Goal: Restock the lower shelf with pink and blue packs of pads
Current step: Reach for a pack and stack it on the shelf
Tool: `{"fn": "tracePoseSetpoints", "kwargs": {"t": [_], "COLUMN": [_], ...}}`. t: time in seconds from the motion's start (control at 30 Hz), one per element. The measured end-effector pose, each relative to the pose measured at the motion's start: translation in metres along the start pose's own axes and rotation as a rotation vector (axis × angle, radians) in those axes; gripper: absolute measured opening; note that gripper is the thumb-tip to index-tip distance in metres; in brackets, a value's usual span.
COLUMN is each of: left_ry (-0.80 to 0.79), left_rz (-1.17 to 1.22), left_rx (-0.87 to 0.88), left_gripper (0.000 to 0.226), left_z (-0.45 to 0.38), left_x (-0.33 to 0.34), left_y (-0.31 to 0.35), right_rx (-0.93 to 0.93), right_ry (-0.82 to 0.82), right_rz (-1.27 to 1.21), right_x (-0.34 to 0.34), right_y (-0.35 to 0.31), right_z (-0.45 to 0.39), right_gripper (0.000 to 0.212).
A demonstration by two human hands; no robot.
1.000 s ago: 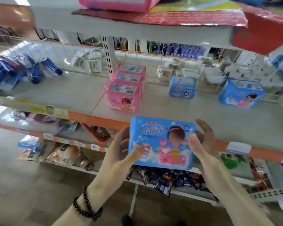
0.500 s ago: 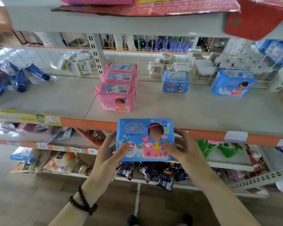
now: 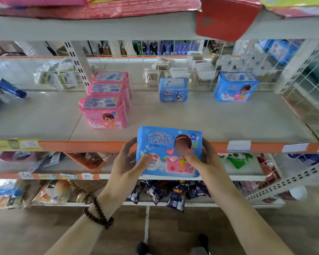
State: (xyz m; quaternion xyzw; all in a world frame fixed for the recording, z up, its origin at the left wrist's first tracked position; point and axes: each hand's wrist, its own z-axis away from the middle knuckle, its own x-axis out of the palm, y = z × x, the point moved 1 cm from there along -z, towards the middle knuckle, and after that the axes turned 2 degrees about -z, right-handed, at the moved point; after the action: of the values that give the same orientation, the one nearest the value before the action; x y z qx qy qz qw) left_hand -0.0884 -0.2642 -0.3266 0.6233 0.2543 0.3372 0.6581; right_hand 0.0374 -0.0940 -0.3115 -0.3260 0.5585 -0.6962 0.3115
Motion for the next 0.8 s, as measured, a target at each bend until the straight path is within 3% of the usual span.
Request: {"fn": "tracePoseSetpoints", "kwargs": {"t": [0.1, 0.37, 0.63, 0.8], "left_ry": [-0.017, -0.114, -0.083, -0.026], "left_rz": [-0.002, -0.034, -0.046, -0.049], "left_rx": [0.016, -0.034, -0.086, -0.075], "left_gripper": [0.062, 0.056, 0.063, 0.074], "left_z": [-0.008, -0.030, -0.054, -0.072], "left_x": [0.019, 0.066, 0.125, 0.166], "left_y": [0.003, 0.010, 0.008, 0.005], "right_rx": [-0.016, -0.029, -0.059, -0.089], "right_ry": [0.038, 0.134, 0.162, 0.189], "right_rz": [-0.010, -0.019, -0.020, -0.074], "right_x": [-0.018, -0.069, -0.129, -0.174], "right_y": [-0.005, -0.004, -0.018, -0.029], "right_z": [-0.007, -0.015, -0.022, -0.030], "right_gripper": [0.035, 0.050, 0.048, 0.033]}}
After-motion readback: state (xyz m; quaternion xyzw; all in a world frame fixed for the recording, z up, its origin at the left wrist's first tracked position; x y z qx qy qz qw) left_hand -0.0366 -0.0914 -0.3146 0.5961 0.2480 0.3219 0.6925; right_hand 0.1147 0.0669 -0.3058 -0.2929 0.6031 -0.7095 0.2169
